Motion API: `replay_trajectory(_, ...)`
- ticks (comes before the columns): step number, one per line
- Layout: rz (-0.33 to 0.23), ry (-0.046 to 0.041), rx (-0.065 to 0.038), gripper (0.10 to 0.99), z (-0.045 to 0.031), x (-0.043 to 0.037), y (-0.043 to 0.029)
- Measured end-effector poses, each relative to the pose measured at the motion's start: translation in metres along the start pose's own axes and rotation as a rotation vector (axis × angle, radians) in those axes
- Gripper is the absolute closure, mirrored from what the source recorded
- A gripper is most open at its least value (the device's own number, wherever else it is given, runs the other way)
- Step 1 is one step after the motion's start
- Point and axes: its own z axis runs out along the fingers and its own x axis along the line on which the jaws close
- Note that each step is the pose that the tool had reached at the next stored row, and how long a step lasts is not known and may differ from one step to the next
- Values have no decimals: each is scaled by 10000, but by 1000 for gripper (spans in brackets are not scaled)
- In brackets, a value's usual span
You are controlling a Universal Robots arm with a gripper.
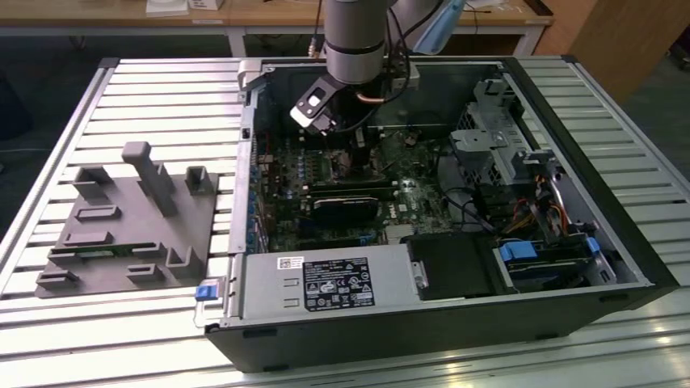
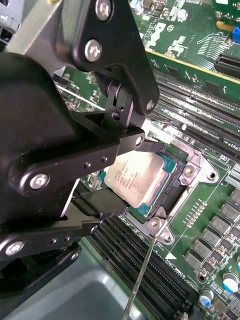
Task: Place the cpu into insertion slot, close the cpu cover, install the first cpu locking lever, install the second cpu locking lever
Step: 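Place the cpu into insertion slot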
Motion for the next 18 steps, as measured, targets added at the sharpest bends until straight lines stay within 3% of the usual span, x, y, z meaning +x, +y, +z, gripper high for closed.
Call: replay_trajectory(18, 146, -12, 6, 545, 64, 2, -4)
